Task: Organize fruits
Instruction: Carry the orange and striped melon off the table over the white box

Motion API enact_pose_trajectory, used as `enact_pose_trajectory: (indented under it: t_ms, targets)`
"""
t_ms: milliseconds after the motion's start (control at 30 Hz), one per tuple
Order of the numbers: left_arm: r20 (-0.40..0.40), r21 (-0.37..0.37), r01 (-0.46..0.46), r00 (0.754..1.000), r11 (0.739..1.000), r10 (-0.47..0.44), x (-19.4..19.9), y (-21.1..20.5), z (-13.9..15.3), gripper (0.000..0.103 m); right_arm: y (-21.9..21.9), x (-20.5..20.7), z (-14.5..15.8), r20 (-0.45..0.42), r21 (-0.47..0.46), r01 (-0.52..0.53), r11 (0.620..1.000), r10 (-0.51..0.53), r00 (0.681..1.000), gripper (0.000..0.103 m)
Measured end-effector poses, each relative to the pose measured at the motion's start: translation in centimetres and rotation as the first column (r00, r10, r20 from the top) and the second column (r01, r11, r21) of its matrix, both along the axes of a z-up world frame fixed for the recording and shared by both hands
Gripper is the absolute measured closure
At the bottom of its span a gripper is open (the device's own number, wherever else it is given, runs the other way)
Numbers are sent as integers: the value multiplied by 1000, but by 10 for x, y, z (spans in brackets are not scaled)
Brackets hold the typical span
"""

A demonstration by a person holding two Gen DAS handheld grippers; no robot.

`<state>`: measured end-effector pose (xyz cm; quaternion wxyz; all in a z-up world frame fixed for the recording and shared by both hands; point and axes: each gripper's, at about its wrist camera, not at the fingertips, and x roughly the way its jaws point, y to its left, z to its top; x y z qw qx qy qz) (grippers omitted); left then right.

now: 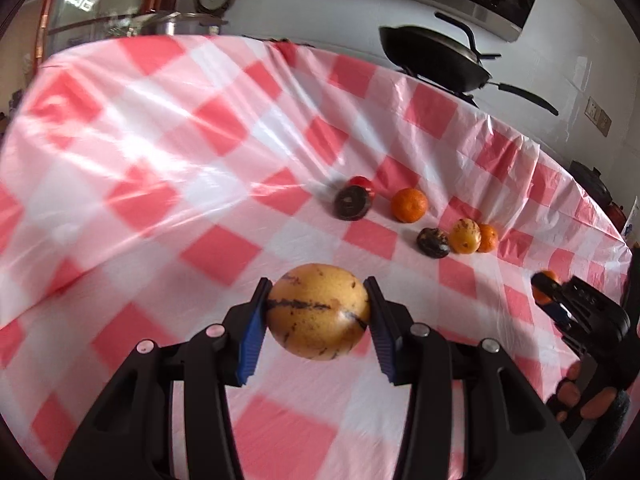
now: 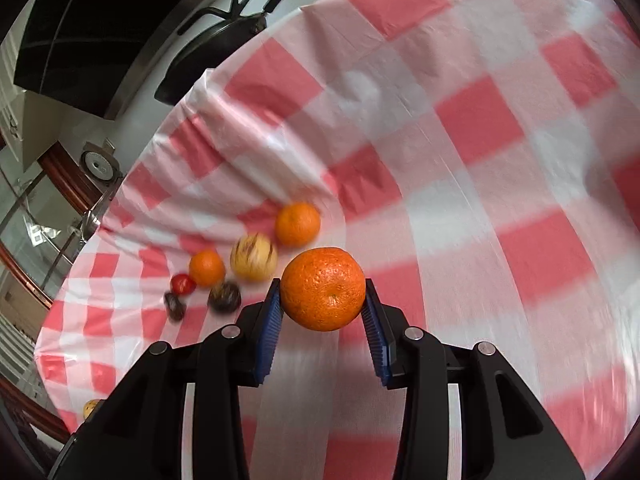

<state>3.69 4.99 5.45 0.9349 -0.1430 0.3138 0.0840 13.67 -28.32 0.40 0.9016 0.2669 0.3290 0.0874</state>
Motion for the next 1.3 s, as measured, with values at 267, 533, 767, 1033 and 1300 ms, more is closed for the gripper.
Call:
enact_pose_trajectory:
  t_ms: [267,533,767,1033,1300]
  targets:
    - [5,65,-44,999,997,44,-72,31,4,56,59,-82,18,-9,-97,-157,983,157,988,64]
    - [8,87,-67,998,994,67,-126,61,6,56,121,-153,14,-22,-110,-278,954,278,960,64]
    - [-16,78,-105,994,991,106,-163,96,-5,56,176,-201,22,-3,-210,-402,891,411,912,64]
    - [-32,91,-147,988,985,150,-197,128,-14,56,231,-246,25,5,-313,-525,792,554,832,64]
    - [-41,75,-172,984,982,176,-223,155,-23,56,271,-274,19,-20,-371,-599,709,639,769,64]
